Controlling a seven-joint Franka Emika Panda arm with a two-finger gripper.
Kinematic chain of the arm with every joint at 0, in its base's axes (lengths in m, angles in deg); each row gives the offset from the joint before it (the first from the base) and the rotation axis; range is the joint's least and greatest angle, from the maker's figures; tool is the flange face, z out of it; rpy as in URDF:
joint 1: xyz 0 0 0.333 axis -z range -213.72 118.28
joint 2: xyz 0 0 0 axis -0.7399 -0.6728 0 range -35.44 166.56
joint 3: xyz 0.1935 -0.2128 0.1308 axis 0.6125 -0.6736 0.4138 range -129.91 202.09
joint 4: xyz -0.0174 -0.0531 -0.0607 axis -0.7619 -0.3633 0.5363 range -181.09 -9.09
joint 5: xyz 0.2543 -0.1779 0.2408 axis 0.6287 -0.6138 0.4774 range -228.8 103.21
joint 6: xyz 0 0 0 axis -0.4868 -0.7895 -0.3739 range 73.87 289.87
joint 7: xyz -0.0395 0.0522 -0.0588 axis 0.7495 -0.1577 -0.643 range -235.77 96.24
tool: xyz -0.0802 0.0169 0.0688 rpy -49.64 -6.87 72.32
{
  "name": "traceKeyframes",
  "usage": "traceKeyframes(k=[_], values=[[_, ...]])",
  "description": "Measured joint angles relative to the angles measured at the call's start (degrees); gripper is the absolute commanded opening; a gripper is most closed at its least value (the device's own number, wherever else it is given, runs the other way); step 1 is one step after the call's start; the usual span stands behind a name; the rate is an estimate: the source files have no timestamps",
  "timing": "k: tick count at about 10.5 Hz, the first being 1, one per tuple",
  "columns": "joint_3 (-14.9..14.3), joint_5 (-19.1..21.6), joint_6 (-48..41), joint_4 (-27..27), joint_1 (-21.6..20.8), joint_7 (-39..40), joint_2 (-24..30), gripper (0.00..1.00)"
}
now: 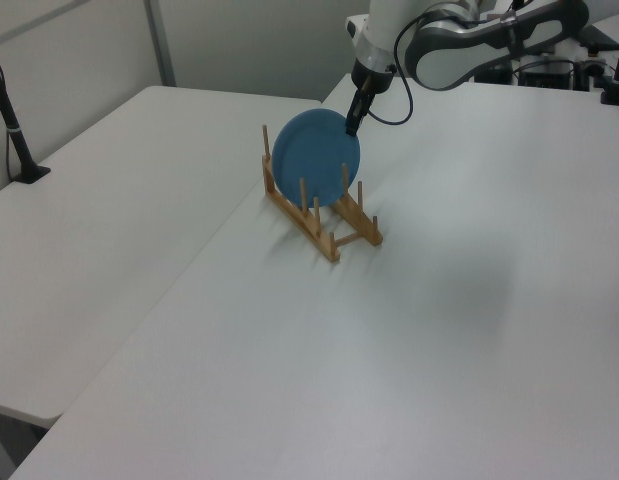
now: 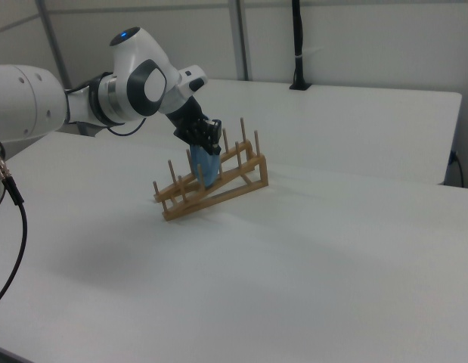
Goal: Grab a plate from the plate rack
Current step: 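Close the gripper on the blue plate's rim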
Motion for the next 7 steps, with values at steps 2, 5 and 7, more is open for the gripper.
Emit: traceKeyframes(k=[2, 5, 7], values=[[0.0, -0.24, 0.0, 0.06, -0.03, -0.07, -0.14, 0.01], [-0.06, -0.36, 0.02, 0.23, 0.0, -0.32, -0.18, 0.0], [-0.12, -0.36, 0.02, 0.43, 0.09, -0.32, -0.18, 0.0]])
